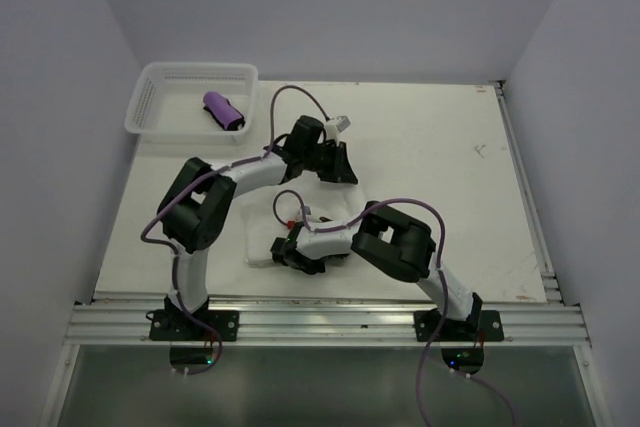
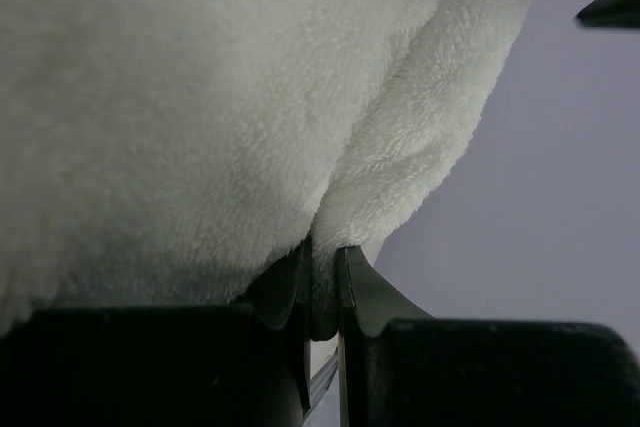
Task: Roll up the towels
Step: Roll the towel
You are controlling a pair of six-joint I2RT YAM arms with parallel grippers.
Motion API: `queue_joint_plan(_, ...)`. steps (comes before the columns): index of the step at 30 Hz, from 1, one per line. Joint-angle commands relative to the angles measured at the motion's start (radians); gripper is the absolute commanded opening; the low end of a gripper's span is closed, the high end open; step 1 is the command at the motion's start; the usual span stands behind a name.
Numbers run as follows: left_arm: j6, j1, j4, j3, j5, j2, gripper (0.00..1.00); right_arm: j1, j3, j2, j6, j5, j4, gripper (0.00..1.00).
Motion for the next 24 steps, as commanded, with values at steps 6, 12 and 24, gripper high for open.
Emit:
queue_joint_plan(6, -0.011, -0.052, -0.005, -0.092, 0.081, 0.019, 0.12, 0.008, 0.012, 0.062, 0.026, -0.165, 0.116, 0.0)
queue_joint_plan(12, -0.016, -0.052, 0.003, -0.096, 0.075, 0.048, 0.12, 0.008, 0.013, 0.062, 0.025, -0.16, 0.116, 0.0)
queue_joint_plan(24, 0.004, -0.008, -0.007, -0.089, 0.009, 0.088, 0.06, 0.013, 0.001, -0.038, 0.075, -0.126, 0.066, 0.22)
